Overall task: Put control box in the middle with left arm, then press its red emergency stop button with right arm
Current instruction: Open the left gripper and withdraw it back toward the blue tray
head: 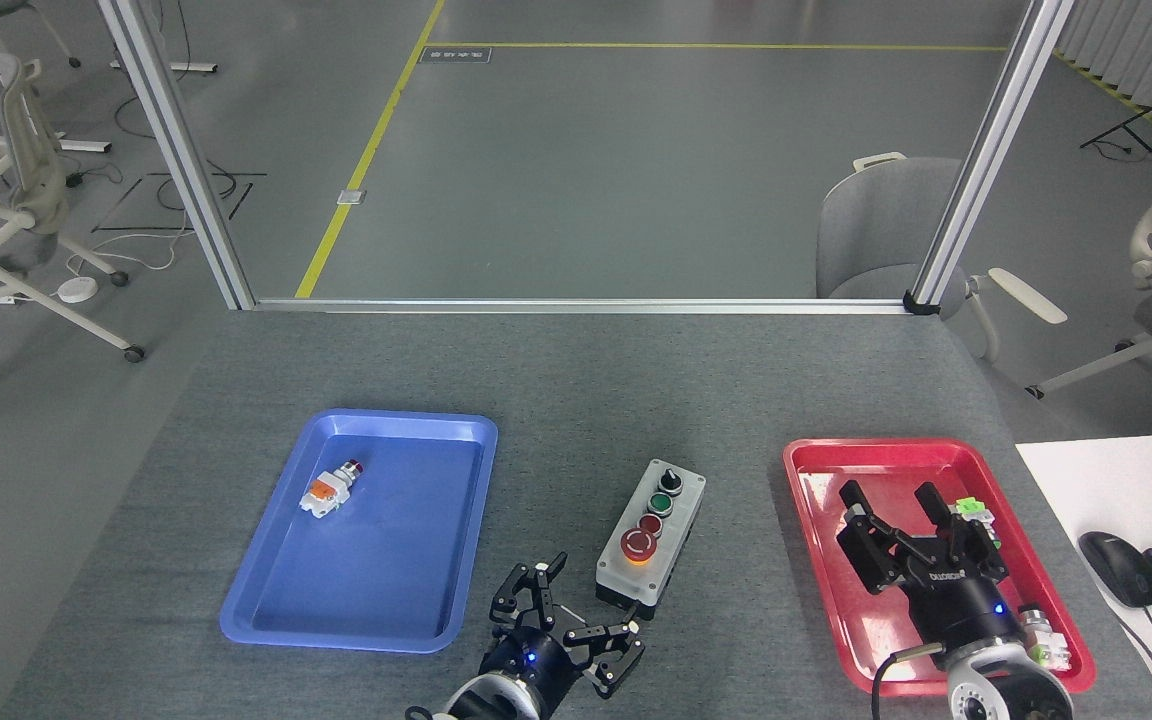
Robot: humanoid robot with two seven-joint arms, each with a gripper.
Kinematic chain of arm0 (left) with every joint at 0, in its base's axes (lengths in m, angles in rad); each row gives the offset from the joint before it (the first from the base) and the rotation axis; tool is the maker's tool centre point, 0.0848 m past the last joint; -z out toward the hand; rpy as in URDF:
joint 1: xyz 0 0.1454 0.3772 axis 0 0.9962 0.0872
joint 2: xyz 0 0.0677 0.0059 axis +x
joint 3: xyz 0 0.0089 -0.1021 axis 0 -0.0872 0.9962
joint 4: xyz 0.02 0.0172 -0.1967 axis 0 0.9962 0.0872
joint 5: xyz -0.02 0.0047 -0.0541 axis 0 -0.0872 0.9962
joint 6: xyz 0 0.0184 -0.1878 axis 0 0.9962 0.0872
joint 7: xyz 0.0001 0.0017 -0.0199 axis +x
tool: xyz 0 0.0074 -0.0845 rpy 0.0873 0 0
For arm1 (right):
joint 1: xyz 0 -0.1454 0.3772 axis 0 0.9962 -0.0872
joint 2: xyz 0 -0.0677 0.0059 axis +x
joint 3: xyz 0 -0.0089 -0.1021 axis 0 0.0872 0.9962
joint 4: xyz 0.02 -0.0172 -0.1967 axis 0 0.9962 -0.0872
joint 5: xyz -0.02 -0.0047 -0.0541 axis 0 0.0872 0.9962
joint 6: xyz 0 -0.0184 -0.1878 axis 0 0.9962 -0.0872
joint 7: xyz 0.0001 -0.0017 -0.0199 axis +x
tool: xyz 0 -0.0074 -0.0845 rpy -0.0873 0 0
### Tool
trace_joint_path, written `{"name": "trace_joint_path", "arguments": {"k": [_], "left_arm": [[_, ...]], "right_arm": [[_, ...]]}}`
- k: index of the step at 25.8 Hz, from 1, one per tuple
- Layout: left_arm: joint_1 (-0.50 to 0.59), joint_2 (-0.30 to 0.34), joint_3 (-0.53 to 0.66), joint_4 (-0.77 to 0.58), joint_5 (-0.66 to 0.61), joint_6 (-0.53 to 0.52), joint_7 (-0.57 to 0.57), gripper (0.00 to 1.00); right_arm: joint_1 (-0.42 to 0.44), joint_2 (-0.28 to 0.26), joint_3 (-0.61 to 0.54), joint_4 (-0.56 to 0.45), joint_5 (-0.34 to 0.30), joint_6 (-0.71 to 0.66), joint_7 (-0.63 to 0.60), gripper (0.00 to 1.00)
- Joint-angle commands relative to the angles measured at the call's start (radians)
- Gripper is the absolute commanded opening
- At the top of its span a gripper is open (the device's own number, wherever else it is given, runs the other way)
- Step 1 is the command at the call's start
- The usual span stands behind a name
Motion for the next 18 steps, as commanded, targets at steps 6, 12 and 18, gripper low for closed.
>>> {"name": "trace_joint_path", "arguments": {"k": [6, 12, 18], "left_arm": [[0.162, 0.188, 0.096, -0.243, 0.018, -0.010, 0.005, 0.98], [0.310, 0.251, 0.363, -0.447, 0.021, -0.103, 0.004, 0.99], [0.262, 0.235, 0.679, -0.450, 0.059, -0.166, 0.004, 0.99]], "right_arm": [[-0.002, -0.034, 0.002, 0.000, 0.002, -0.001, -0.003, 0.97], [-0.023, -0.042, 0.048, 0.002, 0.002, -0.011, -0.003, 0.53], [-0.054, -0.058, 0.082, 0.005, 0.002, -0.089, -0.001, 0.17]]}}
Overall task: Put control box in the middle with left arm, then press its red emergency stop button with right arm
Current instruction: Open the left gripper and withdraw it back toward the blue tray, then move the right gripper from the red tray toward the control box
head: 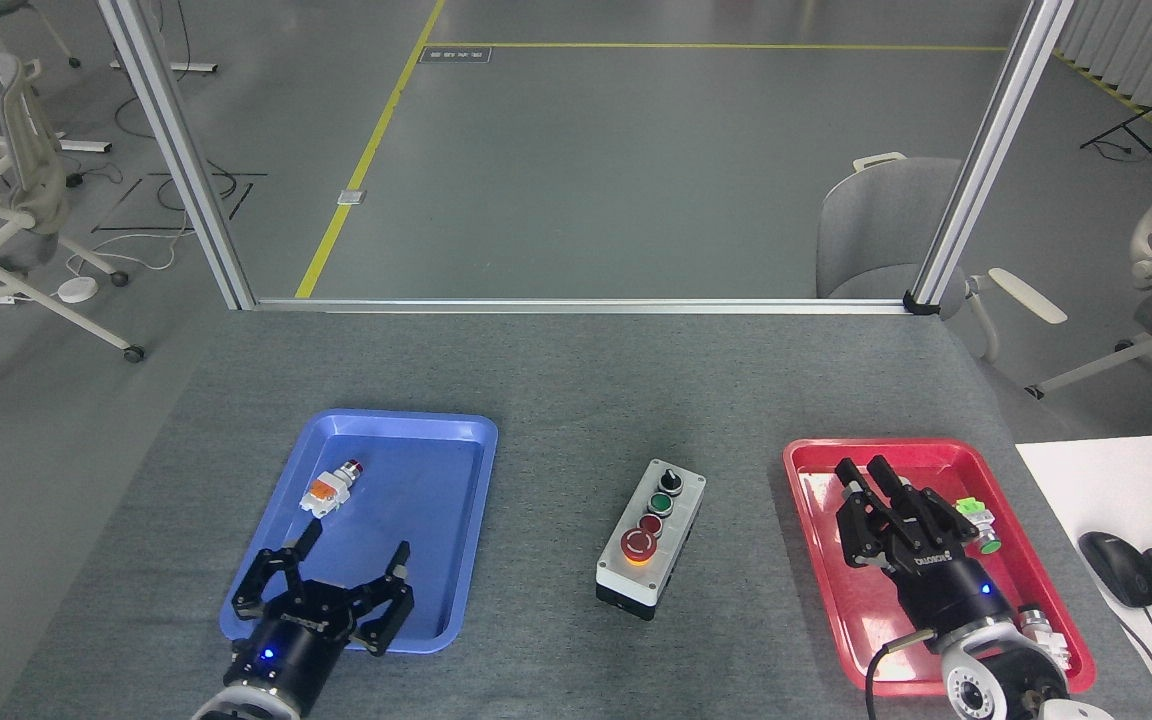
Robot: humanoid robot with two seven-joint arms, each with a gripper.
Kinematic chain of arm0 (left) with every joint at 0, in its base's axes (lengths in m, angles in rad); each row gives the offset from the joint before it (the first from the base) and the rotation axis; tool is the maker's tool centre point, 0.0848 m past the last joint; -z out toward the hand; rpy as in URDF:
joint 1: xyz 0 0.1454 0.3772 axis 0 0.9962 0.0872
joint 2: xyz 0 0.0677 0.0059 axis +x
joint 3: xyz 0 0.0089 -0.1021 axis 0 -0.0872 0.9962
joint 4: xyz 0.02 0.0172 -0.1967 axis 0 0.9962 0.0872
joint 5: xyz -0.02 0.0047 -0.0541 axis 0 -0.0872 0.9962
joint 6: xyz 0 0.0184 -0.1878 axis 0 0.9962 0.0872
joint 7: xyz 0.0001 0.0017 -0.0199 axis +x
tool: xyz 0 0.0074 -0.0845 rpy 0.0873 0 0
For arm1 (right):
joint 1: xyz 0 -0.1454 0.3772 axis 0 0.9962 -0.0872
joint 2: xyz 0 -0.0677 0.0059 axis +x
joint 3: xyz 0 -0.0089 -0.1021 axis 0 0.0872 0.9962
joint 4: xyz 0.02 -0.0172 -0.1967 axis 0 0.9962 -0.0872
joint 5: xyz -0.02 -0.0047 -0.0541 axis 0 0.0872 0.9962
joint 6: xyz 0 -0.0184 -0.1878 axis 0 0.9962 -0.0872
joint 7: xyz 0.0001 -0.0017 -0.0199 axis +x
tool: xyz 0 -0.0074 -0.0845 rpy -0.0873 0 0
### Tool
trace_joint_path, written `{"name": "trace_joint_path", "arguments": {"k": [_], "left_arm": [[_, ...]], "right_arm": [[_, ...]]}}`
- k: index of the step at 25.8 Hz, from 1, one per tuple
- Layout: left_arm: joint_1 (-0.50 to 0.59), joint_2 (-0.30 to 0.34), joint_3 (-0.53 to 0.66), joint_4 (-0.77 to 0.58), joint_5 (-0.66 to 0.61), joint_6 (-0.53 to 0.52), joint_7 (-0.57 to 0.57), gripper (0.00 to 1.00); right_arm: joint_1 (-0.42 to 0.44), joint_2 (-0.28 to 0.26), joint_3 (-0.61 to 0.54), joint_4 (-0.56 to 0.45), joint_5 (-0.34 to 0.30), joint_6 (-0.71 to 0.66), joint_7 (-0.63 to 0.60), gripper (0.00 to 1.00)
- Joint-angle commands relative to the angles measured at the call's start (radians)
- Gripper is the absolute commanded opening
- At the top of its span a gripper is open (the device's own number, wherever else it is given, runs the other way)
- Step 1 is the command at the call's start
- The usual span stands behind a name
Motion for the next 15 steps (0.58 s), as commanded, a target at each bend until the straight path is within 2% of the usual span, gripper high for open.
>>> {"name": "trace_joint_path", "arguments": {"k": [1, 2, 5, 8, 11, 15], "left_arm": [[-0.060, -0.005, 0.152, 0.015, 0.029, -0.013, -0.001, 0.99], [-0.090, -0.005, 0.168, 0.041, 0.038, -0.007, -0.001, 0.99], [-0.165, -0.003, 0.193, 0.107, 0.053, 0.034, -0.004, 0.99], [-0.202, -0.006, 0.195, 0.160, 0.056, 0.087, 0.010, 0.99], [-0.203, -0.037, 0.195, 0.179, 0.065, 0.125, 0.008, 0.99], [-0.205, -0.042, 0.195, 0.180, 0.073, 0.116, 0.018, 0.99]], "right_arm": [[-0.022, -0.021, 0.025, 0.005, -0.001, -0.080, 0.005, 0.10], [-0.028, -0.025, 0.038, 0.017, -0.001, -0.120, 0.005, 0.00], [-0.069, -0.025, 0.088, 0.064, -0.002, -0.226, 0.005, 0.00], [-0.114, -0.024, 0.153, 0.118, -0.002, -0.238, 0.003, 0.00], [-0.173, -0.013, 0.221, 0.164, -0.002, -0.218, 0.003, 0.00], [-0.244, 0.019, 0.341, 0.255, 0.007, -0.215, 0.003, 0.00]]}}
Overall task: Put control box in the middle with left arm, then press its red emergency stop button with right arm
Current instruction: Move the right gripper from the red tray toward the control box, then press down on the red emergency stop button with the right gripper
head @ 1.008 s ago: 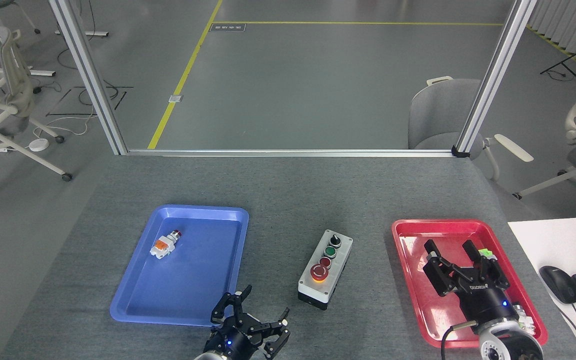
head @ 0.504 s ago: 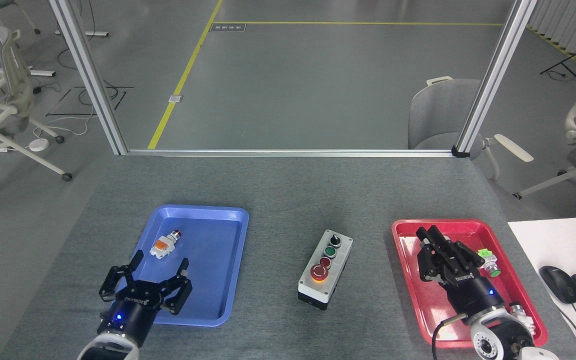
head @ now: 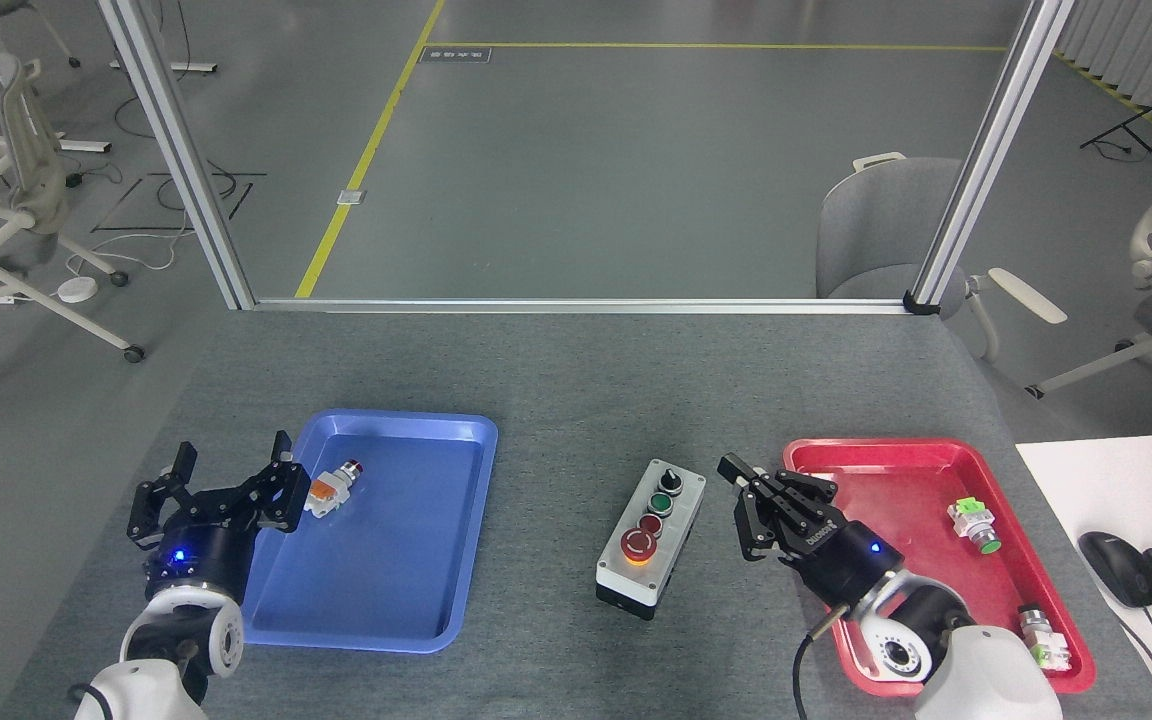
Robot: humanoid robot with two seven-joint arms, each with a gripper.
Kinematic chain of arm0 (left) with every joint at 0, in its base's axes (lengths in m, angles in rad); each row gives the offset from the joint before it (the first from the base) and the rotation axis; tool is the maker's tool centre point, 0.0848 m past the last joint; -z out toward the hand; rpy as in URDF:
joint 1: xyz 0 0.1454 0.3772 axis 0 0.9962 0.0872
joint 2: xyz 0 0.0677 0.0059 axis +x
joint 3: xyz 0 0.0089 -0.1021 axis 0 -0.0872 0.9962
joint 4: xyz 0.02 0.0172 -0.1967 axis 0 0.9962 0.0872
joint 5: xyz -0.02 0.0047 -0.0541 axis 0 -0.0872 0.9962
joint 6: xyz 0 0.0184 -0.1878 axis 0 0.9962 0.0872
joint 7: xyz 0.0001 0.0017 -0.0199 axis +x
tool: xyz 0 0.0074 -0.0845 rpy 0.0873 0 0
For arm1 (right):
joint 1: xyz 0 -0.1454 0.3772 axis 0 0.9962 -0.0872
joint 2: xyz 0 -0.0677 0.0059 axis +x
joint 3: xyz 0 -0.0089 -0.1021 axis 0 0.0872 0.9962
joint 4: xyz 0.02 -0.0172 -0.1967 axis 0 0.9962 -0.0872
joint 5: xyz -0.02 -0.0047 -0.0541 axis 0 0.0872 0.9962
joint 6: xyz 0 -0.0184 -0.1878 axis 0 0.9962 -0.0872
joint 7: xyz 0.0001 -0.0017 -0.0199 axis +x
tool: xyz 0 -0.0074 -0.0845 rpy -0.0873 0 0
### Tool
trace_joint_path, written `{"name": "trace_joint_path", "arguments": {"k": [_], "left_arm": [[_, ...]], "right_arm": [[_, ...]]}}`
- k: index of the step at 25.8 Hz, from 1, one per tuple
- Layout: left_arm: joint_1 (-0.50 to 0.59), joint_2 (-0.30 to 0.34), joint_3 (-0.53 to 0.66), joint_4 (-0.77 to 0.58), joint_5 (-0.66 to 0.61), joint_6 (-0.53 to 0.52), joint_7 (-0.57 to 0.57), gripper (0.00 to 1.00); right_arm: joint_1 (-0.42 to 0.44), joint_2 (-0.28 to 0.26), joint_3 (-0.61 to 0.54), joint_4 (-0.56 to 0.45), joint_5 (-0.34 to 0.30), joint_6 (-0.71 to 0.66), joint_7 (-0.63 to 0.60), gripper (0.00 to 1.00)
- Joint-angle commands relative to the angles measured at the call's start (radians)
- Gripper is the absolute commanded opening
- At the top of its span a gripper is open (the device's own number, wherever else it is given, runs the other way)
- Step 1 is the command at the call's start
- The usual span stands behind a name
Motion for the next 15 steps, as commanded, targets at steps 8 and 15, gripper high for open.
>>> {"name": "trace_joint_path", "arguments": {"k": [8, 15], "left_arm": [[-0.005, -0.003, 0.004, -0.001, 0.009, 0.014, 0.004, 0.99], [-0.006, -0.005, 0.004, -0.002, 0.009, 0.014, 0.004, 0.99]], "right_arm": [[-0.077, 0.058, 0.178, 0.145, 0.012, 0.004, -0.004, 0.00], [-0.077, 0.102, 0.182, 0.210, 0.014, 0.061, -0.001, 0.00]]}}
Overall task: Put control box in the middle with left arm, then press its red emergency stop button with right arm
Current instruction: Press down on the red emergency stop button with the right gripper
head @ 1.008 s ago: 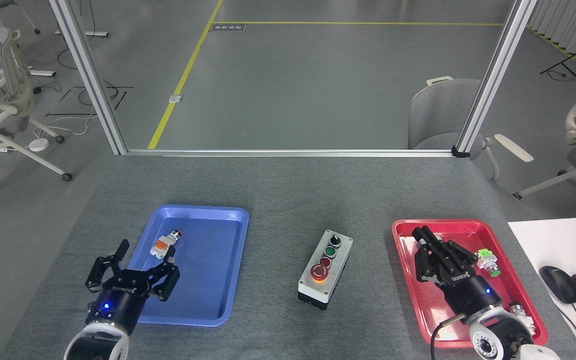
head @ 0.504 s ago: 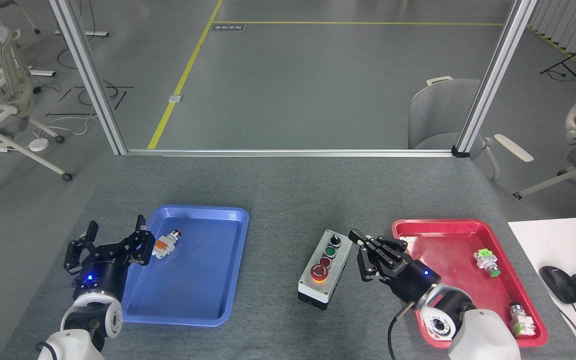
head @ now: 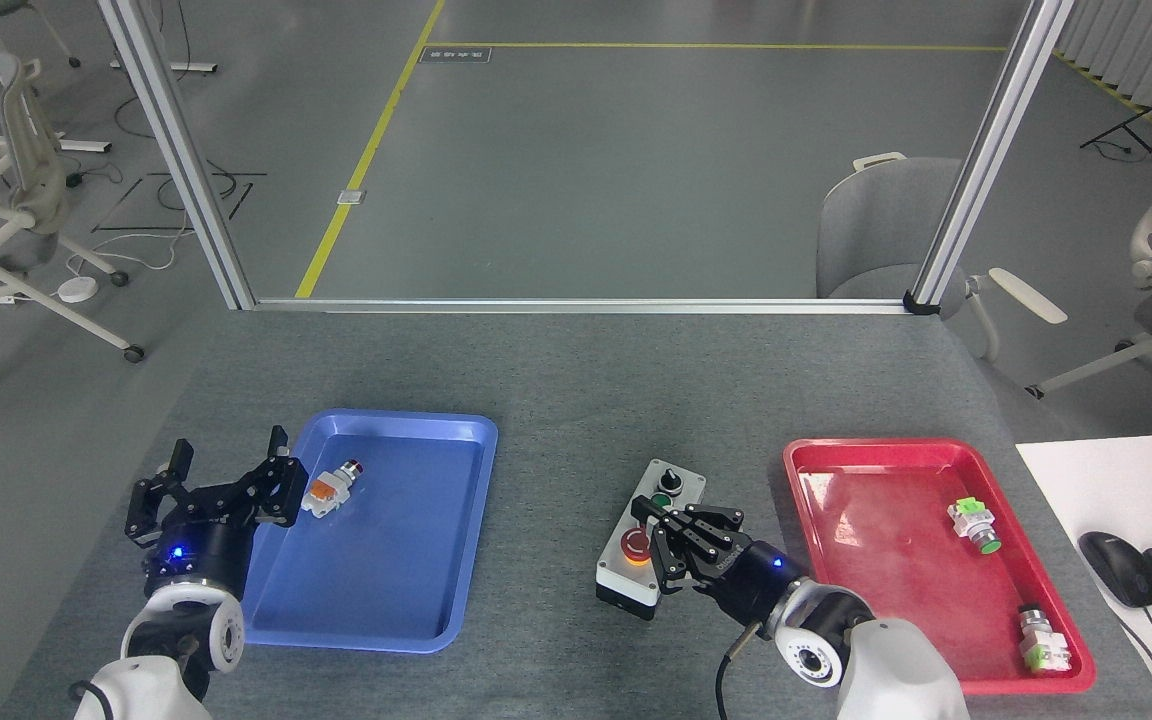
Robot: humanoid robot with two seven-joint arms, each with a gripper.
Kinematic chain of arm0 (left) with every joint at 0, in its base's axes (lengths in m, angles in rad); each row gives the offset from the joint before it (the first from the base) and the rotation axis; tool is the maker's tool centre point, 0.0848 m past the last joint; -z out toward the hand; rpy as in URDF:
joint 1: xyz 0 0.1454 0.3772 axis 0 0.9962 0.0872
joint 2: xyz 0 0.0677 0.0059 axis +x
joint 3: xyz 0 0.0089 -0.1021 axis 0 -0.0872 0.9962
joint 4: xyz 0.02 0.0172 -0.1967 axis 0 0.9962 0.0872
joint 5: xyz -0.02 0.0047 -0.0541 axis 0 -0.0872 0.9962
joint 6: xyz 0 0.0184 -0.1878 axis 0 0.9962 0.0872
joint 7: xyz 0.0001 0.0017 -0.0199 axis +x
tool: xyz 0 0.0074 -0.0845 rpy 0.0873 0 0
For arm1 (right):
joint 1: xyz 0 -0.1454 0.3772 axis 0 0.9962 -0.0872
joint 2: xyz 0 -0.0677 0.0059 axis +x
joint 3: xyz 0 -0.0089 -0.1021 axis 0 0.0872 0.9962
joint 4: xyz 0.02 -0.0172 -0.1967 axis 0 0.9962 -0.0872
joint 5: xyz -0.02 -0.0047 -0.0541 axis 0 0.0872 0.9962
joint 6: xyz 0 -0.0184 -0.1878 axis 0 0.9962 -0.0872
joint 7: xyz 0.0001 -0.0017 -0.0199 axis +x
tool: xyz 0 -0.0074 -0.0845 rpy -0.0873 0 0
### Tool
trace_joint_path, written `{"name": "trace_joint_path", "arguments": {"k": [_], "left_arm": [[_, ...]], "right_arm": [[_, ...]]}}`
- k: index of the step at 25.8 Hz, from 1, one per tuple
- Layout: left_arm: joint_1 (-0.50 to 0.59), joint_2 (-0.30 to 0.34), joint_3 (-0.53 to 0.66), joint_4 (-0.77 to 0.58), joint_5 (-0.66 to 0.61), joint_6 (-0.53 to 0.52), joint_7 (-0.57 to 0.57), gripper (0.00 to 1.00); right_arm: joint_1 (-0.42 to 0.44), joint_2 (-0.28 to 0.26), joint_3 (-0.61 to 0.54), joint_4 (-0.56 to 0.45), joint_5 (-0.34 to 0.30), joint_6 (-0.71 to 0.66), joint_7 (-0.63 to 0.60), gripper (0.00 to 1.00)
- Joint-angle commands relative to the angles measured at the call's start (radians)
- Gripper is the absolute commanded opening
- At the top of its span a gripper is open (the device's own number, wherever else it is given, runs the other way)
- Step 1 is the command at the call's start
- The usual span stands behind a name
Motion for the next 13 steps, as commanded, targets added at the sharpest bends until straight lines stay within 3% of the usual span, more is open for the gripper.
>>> {"name": "trace_joint_path", "arguments": {"k": [1, 6, 13], "left_arm": [[-0.001, -0.001, 0.000, -0.001, 0.001, 0.000, 0.000, 0.99], [-0.001, -0.001, 0.000, -0.001, 0.000, -0.001, 0.000, 0.99], [-0.002, 0.001, 0.000, -0.001, 0.001, -0.008, 0.000, 0.99]], "right_arm": [[0.000, 0.026, 0.004, 0.042, 0.004, 0.046, 0.003, 0.00], [0.000, 0.046, 0.059, 0.065, 0.069, 0.130, 0.003, 0.00], [0.001, 0.049, 0.065, 0.079, 0.072, 0.132, 0.003, 0.00]]}}
